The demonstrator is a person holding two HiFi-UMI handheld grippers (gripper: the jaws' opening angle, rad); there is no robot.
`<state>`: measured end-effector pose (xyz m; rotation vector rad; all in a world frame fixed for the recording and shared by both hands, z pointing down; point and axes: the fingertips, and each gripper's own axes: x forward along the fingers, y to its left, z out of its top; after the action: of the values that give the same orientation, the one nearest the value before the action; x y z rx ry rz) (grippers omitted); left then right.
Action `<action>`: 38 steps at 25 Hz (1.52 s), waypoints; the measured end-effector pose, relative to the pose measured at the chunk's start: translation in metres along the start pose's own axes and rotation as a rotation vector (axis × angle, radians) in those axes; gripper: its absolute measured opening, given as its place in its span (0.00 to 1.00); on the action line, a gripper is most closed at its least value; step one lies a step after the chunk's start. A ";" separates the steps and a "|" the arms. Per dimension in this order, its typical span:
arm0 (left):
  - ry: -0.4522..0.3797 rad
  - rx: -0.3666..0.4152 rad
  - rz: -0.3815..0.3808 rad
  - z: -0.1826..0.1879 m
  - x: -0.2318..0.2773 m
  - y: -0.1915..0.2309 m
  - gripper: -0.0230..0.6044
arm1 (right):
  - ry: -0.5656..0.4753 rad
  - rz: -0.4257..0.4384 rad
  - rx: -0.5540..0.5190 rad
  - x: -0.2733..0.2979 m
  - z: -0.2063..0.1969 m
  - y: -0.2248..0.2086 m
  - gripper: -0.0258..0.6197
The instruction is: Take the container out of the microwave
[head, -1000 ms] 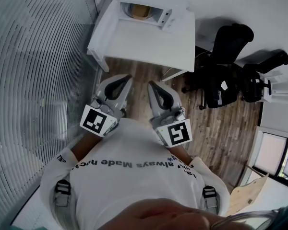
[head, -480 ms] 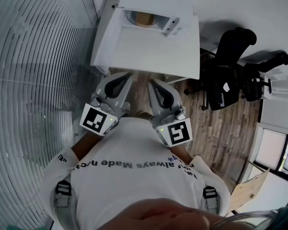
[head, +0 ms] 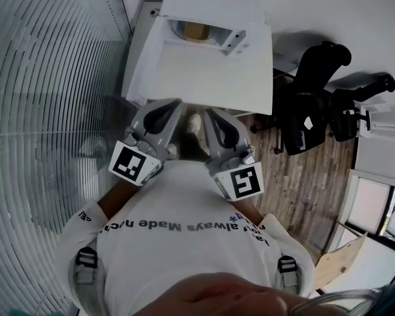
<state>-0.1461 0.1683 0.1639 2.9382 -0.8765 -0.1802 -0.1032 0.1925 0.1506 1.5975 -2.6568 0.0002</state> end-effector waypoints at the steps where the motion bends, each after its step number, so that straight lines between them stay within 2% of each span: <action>1: 0.002 -0.007 0.001 -0.003 0.005 0.002 0.04 | -0.002 0.001 0.000 0.003 -0.002 -0.005 0.04; 9: 0.013 -0.007 -0.001 -0.014 0.060 0.016 0.04 | -0.013 -0.004 0.003 0.022 -0.007 -0.061 0.04; 17: 0.028 0.008 0.030 -0.022 0.136 0.038 0.04 | -0.036 0.014 -0.010 0.048 0.000 -0.138 0.04; 26: -0.016 0.016 0.047 -0.010 0.215 0.042 0.04 | -0.038 0.048 0.006 0.063 0.005 -0.215 0.04; 38: 0.016 0.018 0.069 -0.023 0.262 0.056 0.04 | -0.031 0.088 0.015 0.085 -0.005 -0.261 0.04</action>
<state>0.0444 -0.0214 0.1685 2.9163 -0.9806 -0.1454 0.0870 -0.0049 0.1532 1.4949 -2.7552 -0.0017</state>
